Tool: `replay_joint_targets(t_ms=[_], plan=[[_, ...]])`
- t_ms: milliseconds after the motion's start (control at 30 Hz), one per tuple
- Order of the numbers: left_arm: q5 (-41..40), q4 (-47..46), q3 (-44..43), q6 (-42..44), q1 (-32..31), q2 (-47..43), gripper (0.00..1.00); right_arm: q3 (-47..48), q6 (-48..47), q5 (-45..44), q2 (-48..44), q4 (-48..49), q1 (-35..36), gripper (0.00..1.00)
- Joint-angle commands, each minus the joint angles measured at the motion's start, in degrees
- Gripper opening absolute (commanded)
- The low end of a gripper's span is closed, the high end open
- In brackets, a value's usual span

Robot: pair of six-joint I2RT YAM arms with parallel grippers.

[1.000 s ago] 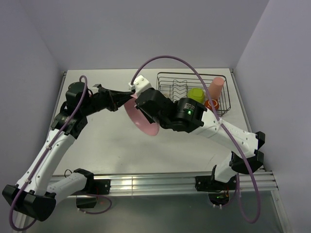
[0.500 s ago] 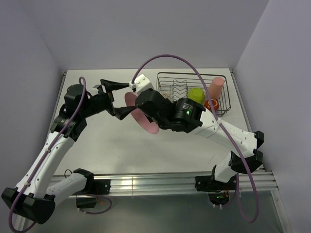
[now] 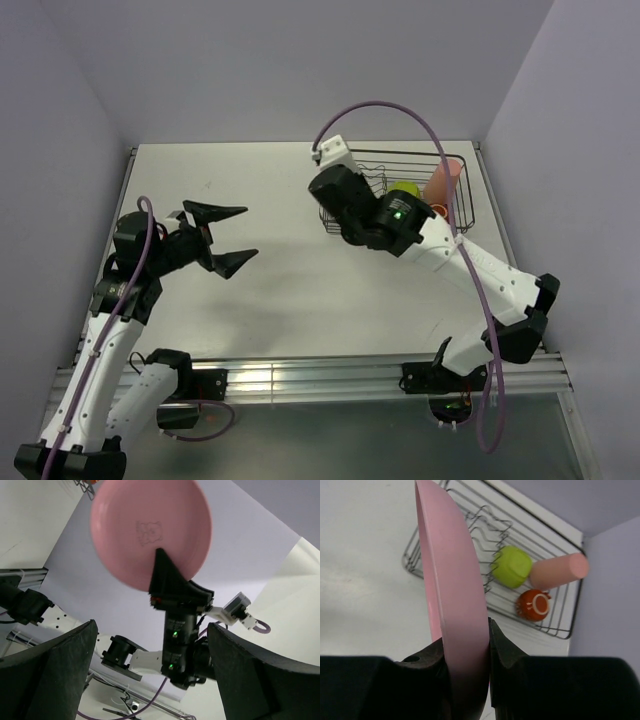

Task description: Load the mixed dishes into the dish rack

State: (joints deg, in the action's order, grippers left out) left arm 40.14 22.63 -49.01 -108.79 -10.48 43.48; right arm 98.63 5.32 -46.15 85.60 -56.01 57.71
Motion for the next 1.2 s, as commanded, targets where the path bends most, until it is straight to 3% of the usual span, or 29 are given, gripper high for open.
replay_joint_targets(t_ms=[0,133,400,667,1000,1167], plan=[[3.1,1.2,1.8,0.3,1.3,-2.4,0.96,-2.5,-8.7,-4.7,-7.9,11.7,-4.6,0.00],[3.8,2.2,1.5,1.6,2.0,-2.2,0.96,-6.5,-18.0,-1.4,-10.8,21.1,-9.5,0.00],[4.8,6.3,-0.9,6.2,2.1,-0.1,0.96,-9.5,-34.5,19.2,-12.0,22.4,-20.6,0.00],[6.4,11.1,0.9,7.5,2.1,-1.6,0.96,-14.3,-56.4,48.7,-13.5,22.2,-31.3,0.00],[6.7,13.4,0.5,9.9,2.2,1.2,0.95,-12.1,-72.7,61.3,-5.1,20.6,-40.2,0.00],[7.0,12.1,0.8,10.0,2.2,2.8,0.95,-10.2,-75.5,65.0,-1.4,20.8,-41.5,0.00]])
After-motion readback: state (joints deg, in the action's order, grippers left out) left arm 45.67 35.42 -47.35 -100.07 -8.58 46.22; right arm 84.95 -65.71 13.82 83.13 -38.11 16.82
